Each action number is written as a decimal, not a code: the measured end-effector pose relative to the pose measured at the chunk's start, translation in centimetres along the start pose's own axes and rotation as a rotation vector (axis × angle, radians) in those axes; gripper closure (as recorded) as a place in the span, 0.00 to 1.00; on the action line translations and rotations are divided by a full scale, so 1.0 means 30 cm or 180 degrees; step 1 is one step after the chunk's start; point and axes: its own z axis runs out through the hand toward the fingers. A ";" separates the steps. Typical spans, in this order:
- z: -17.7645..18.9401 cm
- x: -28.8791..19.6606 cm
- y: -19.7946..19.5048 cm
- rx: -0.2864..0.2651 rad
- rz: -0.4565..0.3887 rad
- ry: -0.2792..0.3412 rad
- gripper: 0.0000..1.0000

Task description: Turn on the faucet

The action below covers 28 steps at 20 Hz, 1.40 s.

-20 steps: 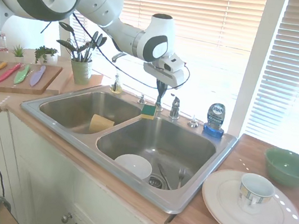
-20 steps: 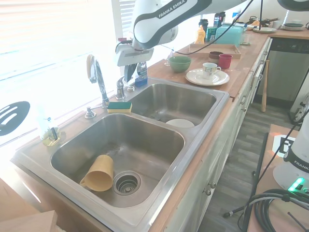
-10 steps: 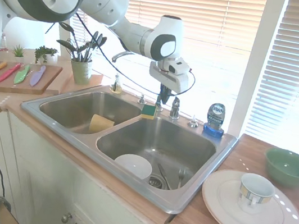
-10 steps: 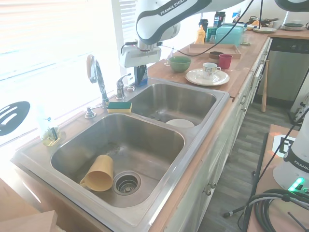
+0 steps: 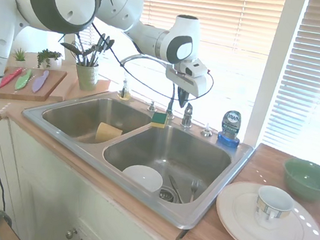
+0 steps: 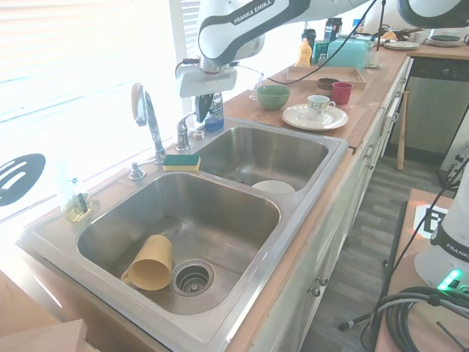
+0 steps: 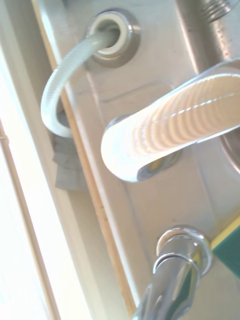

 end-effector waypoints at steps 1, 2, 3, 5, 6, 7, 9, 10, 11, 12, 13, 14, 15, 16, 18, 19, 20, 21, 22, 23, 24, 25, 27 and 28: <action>-0.006 0.004 -0.007 0.0032 -0.0003 0.0021 1.00; -0.014 0.009 -0.017 0.0085 -0.0010 0.0061 1.00; -0.022 0.015 -0.028 0.0146 -0.0022 0.0111 1.00; -0.036 0.025 -0.045 0.0280 -0.0039 0.0211 1.00; -0.041 0.028 -0.051 0.0328 -0.0044 0.0241 1.00; -0.044 0.031 -0.056 0.0356 -0.0049 0.0258 1.00; -0.052 0.034 -0.064 0.0399 -0.0057 0.0283 1.00; -0.058 0.035 -0.069 0.0419 -0.0064 0.0292 1.00; -0.065 0.035 -0.076 0.0440 -0.0071 0.0299 1.00; -0.073 0.035 -0.082 0.0457 -0.0075 0.0302 1.00; -0.077 0.036 -0.086 0.0468 -0.0077 0.0302 1.00; -0.081 0.035 -0.089 0.0476 -0.0075 0.0297 1.00; -0.084 0.034 -0.092 0.0487 -0.0075 0.0294 1.00; -0.088 0.034 -0.095 0.0498 -0.0075 0.0294 1.00; -0.086 0.036 -0.099 0.0502 -0.0072 0.0292 1.00; -0.076 0.036 -0.096 0.0484 -0.0056 0.0266 1.00; -0.060 0.037 -0.088 0.0435 -0.0036 0.0223 1.00; -0.041 0.041 -0.077 0.0369 -0.0022 0.0182 1.00; -0.022 0.043 -0.064 0.0288 -0.0012 0.0138 1.00; -0.007 0.043 -0.049 0.0194 -0.0003 0.0085 1.00; 0.004 0.042 -0.037 0.0116 0.0005 0.0037 1.00; 0.011 0.037 -0.024 0.0047 0.0011 -0.0014 1.00; 0.024 0.013 0.020 -0.0124 0.0016 -0.0130 1.00; 0.028 -0.002 0.049 -0.0203 0.0022 -0.0182 1.00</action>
